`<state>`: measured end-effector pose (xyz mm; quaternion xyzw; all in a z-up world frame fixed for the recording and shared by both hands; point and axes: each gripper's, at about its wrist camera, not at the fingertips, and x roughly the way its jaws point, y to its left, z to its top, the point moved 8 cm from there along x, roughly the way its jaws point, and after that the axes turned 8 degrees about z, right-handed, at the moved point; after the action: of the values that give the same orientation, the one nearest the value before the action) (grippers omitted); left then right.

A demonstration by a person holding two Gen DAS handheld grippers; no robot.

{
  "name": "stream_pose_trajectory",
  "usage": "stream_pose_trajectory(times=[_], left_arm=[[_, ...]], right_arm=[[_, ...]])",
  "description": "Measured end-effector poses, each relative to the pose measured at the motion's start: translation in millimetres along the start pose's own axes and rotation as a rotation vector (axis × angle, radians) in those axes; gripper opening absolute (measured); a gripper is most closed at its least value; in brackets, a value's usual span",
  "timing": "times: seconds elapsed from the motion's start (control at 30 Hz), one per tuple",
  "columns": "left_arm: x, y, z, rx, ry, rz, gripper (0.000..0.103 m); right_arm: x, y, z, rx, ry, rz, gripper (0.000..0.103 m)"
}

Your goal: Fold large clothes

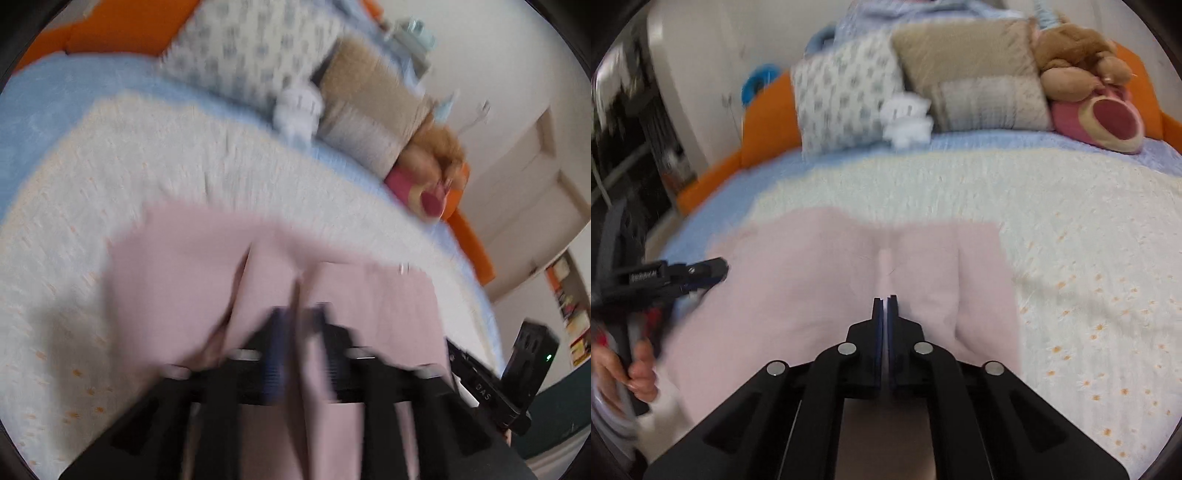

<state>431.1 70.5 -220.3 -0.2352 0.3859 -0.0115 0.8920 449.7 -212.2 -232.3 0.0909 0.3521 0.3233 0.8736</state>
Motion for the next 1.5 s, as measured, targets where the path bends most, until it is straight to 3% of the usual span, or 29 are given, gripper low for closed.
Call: stream_pose_trajectory(times=[0.03, 0.1, 0.23, 0.37, 0.53, 0.57, 0.6, 0.63, 0.67, 0.73, 0.8, 0.87, 0.97, 1.07, 1.2, 1.5], left_arm=[[-18, 1, 12, 0.016, -0.07, 0.026, 0.054], [-33, 7, 24, 0.029, -0.126, 0.061, 0.06], [1, 17, 8, -0.005, 0.001, 0.032, 0.057], [55, 23, -18, 0.113, 0.11, 0.187, 0.061], [48, 29, -13, 0.059, 0.142, 0.142, 0.061], [35, 29, -13, 0.037, 0.156, 0.105, 0.062], [20, 28, -12, 0.02, 0.169, 0.061, 0.069], [5, 28, -12, 0.0, 0.176, 0.025, 0.086], [-11, 29, -12, -0.025, 0.183, -0.003, 0.096], [-35, 31, -25, -0.037, 0.229, -0.04, 0.1], [-45, 38, -44, -0.053, 0.317, -0.035, 0.1], [-51, 55, -67, -0.154, 0.402, -0.037, 0.1], [-52, 71, -94, -0.325, 0.445, -0.12, 0.1], [-40, 74, -113, -0.372, 0.468, -0.134, 0.1], [-18, 67, -117, -0.48, 0.453, -0.256, 0.1], [40, 56, -108, -0.546, 0.456, -0.338, 0.1]], right_arm=[[-12, -2, 9, 0.004, -0.041, -0.014, 0.006], [-18, -6, 17, 0.011, -0.057, -0.027, 0.007], [9, -14, 5, 0.021, 0.052, -0.043, 0.006], [36, -21, -11, -0.019, 0.072, -0.096, 0.005], [32, -21, -5, 0.008, 0.109, -0.061, 0.008], [20, -22, -1, 0.057, 0.115, -0.028, 0.029], [7, -23, 2, 0.099, 0.111, -0.002, 0.07], [-9, -25, 5, 0.14, 0.098, 0.033, 0.084], [-35, -27, 9, 0.194, 0.074, 0.097, 0.087], [-61, -30, 8, 0.28, 0.074, 0.192, 0.088], [-83, -37, -3, 0.45, 0.098, 0.325, 0.092], [-86, -46, -26, 0.616, 0.152, 0.406, 0.092], [-71, -53, -54, 0.702, 0.22, 0.414, 0.092], [-47, -53, -73, 0.742, 0.269, 0.424, 0.092], [-19, -51, -81, 0.761, 0.314, 0.431, 0.092], [16, -47, -70, 0.794, 0.326, 0.468, 0.099]])
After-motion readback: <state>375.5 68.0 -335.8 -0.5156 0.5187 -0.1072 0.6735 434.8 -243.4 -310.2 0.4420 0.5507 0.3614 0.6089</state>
